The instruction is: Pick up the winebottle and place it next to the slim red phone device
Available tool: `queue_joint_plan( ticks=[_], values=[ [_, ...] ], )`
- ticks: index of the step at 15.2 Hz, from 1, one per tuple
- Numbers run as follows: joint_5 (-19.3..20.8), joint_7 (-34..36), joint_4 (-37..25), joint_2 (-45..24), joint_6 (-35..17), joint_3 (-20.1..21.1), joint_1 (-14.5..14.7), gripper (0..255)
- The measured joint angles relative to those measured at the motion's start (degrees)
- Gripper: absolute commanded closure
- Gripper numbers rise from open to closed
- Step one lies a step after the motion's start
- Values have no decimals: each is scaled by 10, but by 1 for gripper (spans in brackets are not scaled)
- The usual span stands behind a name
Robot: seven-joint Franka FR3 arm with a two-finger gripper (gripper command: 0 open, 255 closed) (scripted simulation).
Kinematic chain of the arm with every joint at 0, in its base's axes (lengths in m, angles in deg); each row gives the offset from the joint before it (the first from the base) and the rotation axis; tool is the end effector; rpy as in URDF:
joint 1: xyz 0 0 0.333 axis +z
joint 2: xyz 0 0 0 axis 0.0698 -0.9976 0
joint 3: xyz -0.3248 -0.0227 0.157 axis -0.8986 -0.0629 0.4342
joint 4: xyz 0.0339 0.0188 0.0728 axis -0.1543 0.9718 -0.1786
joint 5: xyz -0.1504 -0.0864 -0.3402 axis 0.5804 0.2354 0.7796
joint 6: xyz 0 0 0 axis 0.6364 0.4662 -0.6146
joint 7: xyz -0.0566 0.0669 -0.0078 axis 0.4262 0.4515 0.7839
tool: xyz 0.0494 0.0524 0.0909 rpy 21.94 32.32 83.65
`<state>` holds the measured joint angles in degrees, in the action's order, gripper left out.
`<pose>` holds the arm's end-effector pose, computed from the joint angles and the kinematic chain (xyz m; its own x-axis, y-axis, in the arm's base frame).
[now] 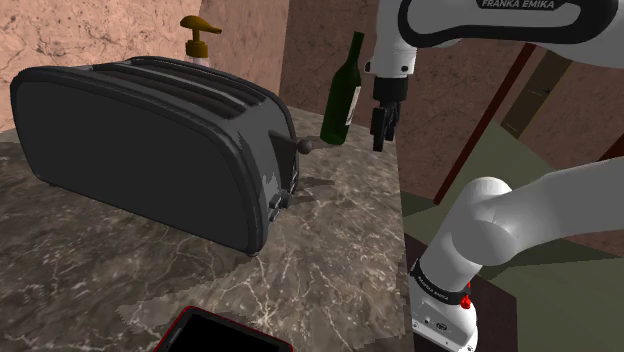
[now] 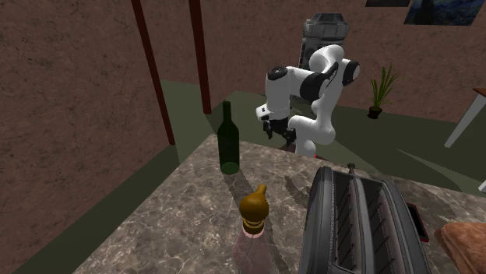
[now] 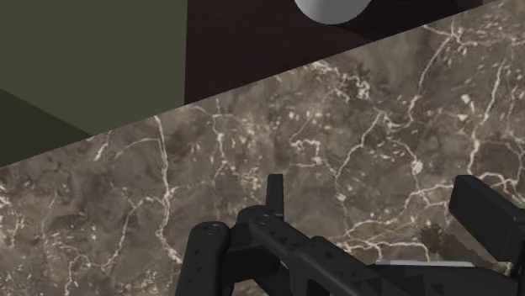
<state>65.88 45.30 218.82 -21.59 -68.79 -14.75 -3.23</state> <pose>0.2543 -0.0238 0.5537 0.9688 0.0778 -0.2353 0.0796 -0.9968 -0.0018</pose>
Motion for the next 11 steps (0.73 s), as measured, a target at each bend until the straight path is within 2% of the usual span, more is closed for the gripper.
queue_joint_plan(
  ticks=[4, 11],
  values=[
    [4, -11, -41, -26, 1, -10, -3, 0],
    [9, -49, -190, -120, 9, -43, -8, 0]
  ],
)
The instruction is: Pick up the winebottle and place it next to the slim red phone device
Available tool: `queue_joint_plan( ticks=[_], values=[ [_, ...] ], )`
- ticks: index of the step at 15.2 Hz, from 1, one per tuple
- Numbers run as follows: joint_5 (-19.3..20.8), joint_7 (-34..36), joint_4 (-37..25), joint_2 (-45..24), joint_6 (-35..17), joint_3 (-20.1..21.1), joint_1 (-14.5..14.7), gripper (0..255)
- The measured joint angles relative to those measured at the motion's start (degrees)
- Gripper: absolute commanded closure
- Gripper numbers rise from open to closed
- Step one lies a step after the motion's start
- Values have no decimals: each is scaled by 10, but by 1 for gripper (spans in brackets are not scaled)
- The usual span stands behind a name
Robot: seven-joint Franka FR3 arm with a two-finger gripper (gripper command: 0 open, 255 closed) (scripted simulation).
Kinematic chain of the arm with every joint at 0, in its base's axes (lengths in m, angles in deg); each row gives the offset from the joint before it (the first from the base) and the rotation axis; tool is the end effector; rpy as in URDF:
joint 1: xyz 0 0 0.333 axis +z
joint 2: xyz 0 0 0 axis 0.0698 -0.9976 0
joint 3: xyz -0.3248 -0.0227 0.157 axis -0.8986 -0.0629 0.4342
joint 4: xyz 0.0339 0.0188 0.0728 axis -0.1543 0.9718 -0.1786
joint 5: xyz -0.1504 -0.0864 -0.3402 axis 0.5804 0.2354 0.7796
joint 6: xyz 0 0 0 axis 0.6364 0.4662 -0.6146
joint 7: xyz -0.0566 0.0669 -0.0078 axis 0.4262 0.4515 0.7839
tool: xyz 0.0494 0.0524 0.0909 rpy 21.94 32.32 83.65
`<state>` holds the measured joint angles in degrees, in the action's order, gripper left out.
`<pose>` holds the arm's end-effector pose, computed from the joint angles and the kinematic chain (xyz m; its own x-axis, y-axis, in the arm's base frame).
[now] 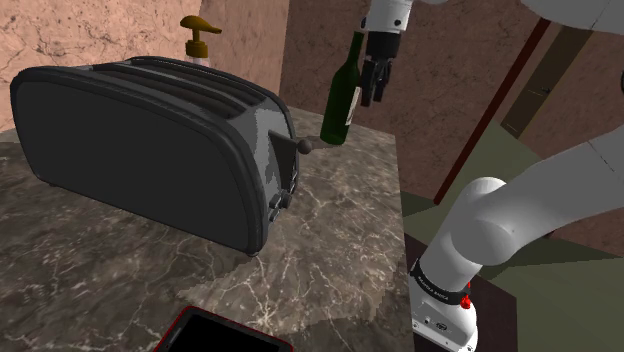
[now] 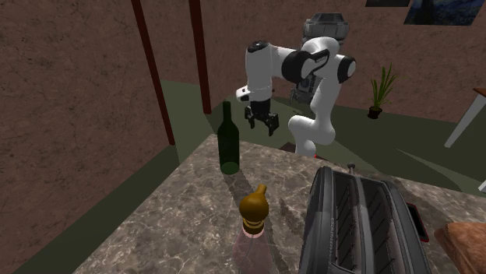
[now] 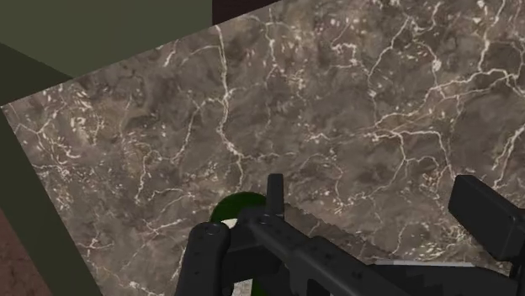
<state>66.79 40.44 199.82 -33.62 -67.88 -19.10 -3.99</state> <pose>0.3282 -0.0686 0.6361 0.9884 0.0739 -0.1330 0.0725 -0.9973 -0.0151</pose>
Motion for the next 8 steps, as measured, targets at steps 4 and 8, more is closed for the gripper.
queue_joint_plan(
  ticks=[4, 8],
  values=[
    [-5, -21, -94, -49, 19, -17, -1, 0],
    [-15, -43, -196, -106, 37, -36, -3, 0]
  ],
)
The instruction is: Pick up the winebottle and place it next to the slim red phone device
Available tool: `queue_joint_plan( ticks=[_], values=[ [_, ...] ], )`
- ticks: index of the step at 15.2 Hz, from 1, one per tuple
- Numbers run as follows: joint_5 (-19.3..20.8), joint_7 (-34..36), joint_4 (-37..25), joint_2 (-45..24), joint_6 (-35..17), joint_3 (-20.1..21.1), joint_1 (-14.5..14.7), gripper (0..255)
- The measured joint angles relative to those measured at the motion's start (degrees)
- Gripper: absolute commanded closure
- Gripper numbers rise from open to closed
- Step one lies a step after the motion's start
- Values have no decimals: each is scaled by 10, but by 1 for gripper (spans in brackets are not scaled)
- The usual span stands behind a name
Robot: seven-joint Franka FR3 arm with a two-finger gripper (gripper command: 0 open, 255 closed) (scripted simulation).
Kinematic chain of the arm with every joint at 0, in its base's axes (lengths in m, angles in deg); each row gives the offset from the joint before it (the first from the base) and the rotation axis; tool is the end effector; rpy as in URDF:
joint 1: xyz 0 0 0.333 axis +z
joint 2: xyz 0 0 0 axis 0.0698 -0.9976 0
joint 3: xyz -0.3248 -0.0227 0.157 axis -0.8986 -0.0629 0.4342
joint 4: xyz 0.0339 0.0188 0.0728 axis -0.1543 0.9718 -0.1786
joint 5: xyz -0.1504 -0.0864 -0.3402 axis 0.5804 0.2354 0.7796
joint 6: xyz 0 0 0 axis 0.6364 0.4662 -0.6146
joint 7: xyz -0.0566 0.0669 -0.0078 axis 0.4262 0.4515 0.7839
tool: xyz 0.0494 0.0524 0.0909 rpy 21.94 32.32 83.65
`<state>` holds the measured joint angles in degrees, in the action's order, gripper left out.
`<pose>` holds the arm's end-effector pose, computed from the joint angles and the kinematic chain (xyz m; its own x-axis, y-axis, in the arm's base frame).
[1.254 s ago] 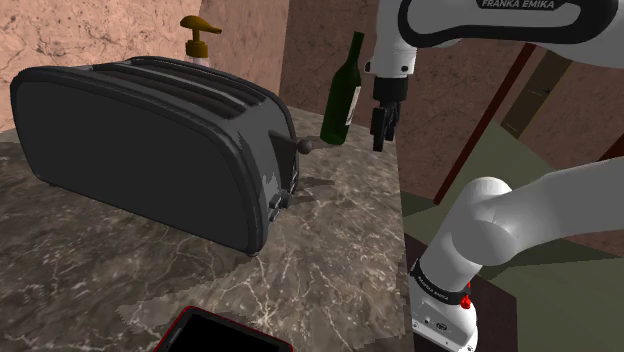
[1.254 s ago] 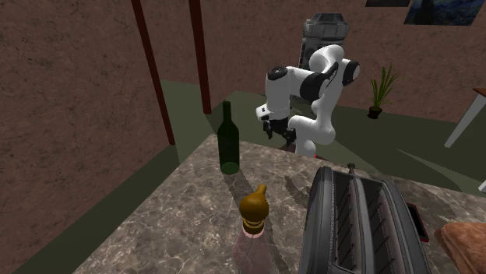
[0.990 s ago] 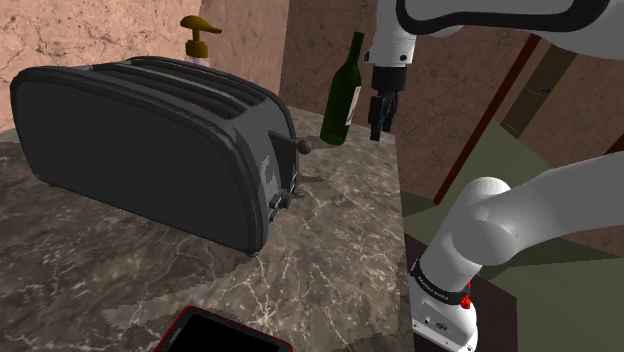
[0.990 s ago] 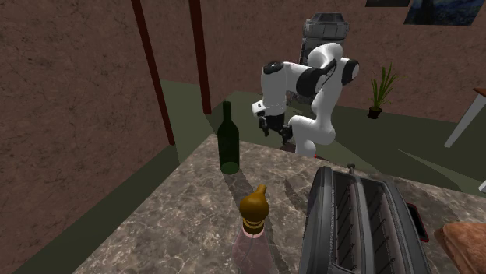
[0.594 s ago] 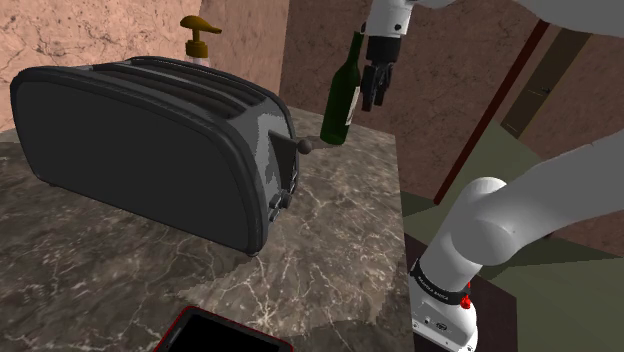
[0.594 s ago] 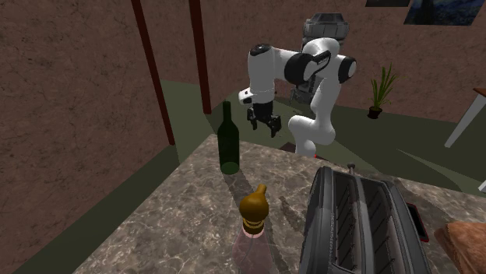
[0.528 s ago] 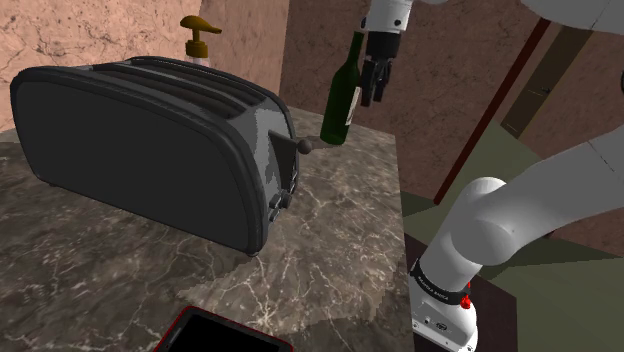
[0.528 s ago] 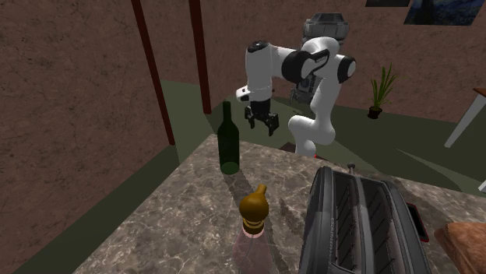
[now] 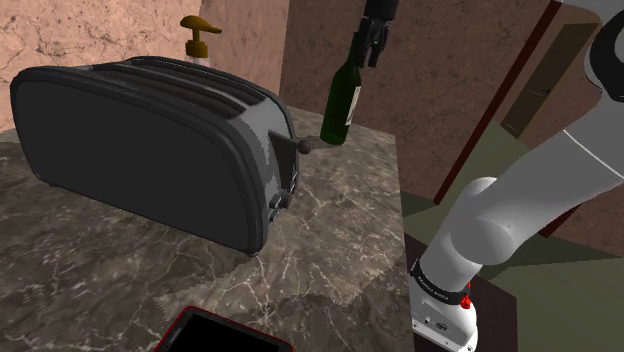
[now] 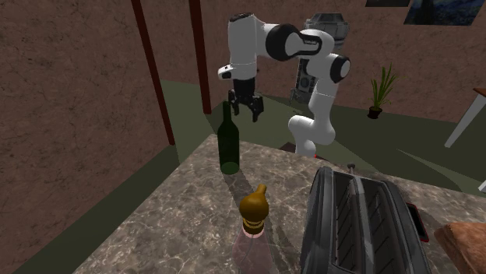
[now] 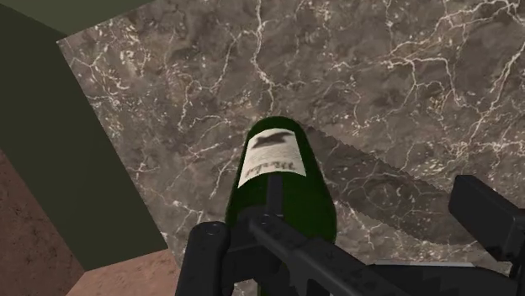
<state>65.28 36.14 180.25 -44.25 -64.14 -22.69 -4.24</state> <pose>0.3834 -0.1061 0.7138 0.9969 0.0679 -0.0400 0.0668 -0.9974 -0.0269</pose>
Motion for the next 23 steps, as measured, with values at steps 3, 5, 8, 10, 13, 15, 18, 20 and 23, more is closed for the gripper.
queue_joint_plan(
  ticks=[3, 5, 8, 10, 13, 15, 18, 20, 23],
  values=[
    [-12, -23, -94, -54, 22, -19, -3, 0],
    [-25, -36, -162, -90, 43, -30, -6, 0],
    [-45, -55, -256, -143, 71, -48, -13, 0],
    [-45, -55, -251, -142, 64, -48, -13, 0],
    [-42, -53, -213, -128, 39, -45, -12, 0],
    [-39, -51, -183, -118, 18, -43, -11, 0],
    [-38, -49, -167, -112, 8, -42, -10, 0],
    [-38, -49, -166, -112, 7, -42, -10, 0],
    [-38, -49, -165, -112, 7, -42, -10, 255]
  ],
)
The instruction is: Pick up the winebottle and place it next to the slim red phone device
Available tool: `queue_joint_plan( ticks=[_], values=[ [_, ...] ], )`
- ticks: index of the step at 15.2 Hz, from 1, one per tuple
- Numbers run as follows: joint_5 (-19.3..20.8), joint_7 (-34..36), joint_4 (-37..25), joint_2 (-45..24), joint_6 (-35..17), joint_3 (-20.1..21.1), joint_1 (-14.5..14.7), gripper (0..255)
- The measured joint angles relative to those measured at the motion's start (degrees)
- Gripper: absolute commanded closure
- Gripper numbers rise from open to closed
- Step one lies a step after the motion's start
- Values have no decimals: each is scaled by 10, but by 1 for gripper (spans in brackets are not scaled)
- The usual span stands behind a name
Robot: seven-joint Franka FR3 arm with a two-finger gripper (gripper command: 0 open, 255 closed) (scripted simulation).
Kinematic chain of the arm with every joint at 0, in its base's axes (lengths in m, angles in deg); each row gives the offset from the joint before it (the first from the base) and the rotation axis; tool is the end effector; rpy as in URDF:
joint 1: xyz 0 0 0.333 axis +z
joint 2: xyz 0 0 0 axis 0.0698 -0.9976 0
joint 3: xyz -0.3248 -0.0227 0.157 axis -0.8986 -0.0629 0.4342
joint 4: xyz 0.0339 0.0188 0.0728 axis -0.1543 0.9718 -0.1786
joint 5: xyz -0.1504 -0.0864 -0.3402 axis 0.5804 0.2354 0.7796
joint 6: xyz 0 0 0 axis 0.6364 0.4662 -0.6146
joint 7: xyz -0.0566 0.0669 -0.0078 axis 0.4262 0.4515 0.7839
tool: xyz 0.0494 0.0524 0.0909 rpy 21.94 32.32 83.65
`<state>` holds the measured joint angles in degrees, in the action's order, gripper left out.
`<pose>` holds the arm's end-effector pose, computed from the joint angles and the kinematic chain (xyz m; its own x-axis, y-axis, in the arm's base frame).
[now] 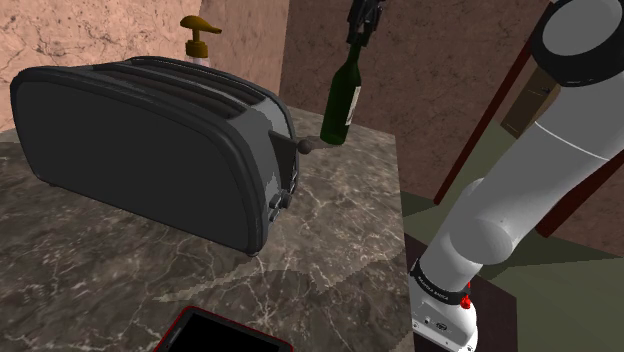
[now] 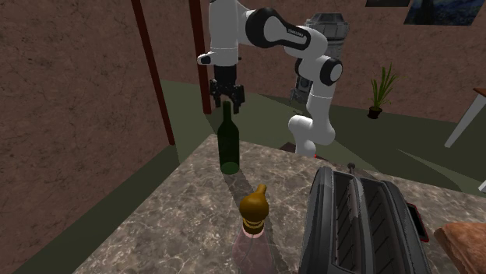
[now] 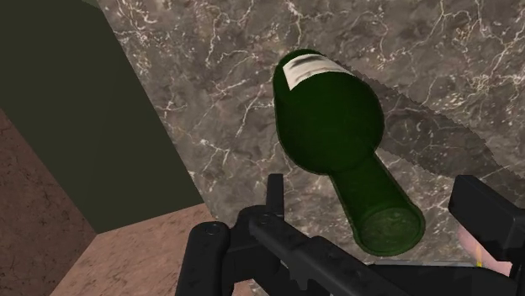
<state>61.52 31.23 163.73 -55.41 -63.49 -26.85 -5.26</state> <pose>0.4403 -0.1466 0.7565 0.9966 0.0621 0.0540 0.0642 -0.9972 -0.0382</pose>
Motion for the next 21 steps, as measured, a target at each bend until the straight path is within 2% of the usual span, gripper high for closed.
queue_joint_plan(
  ticks=[11, 17, 21],
  values=[
    [-1, 0, -6, -2, 4, 0, 0, 255],
    [-9, -4, -84, -32, 54, -5, -1, 255],
    [-19, -11, -162, -65, 100, -12, -6, 255]
  ],
)
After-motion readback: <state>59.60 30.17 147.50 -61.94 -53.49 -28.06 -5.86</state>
